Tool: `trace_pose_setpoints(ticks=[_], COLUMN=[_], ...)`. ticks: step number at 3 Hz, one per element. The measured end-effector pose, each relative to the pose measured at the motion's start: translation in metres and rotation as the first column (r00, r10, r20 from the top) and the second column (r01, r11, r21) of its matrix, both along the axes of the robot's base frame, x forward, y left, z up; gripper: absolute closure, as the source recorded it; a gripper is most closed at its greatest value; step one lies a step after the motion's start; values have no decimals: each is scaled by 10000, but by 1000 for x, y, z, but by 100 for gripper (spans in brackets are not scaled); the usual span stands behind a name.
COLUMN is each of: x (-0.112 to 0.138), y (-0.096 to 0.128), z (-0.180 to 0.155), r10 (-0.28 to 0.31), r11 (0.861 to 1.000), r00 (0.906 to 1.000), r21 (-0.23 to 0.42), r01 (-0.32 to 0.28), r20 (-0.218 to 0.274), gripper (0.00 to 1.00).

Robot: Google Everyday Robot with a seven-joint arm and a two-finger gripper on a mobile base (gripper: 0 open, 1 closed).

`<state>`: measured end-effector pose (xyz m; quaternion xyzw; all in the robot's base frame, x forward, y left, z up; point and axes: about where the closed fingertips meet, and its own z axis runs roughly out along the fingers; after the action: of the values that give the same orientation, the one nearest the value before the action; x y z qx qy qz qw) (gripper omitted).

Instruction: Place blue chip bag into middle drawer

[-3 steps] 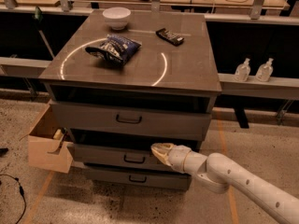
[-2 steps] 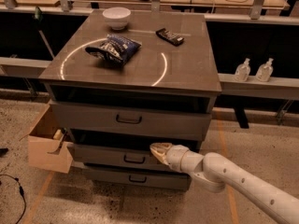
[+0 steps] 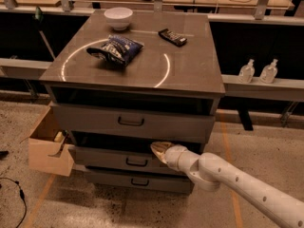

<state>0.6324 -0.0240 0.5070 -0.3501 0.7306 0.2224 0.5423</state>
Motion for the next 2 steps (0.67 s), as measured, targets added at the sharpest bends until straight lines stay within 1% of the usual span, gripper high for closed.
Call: trace_pose_setpoints(ticks=[1, 2], x=[13, 23], y=[0, -4], z=[-4, -11], r10=[-180, -383], r11=[9987, 9930], r00=[9994, 9975], r21=[-477, -1093], r01=[195, 446], r20=[301, 598], gripper=[100, 99])
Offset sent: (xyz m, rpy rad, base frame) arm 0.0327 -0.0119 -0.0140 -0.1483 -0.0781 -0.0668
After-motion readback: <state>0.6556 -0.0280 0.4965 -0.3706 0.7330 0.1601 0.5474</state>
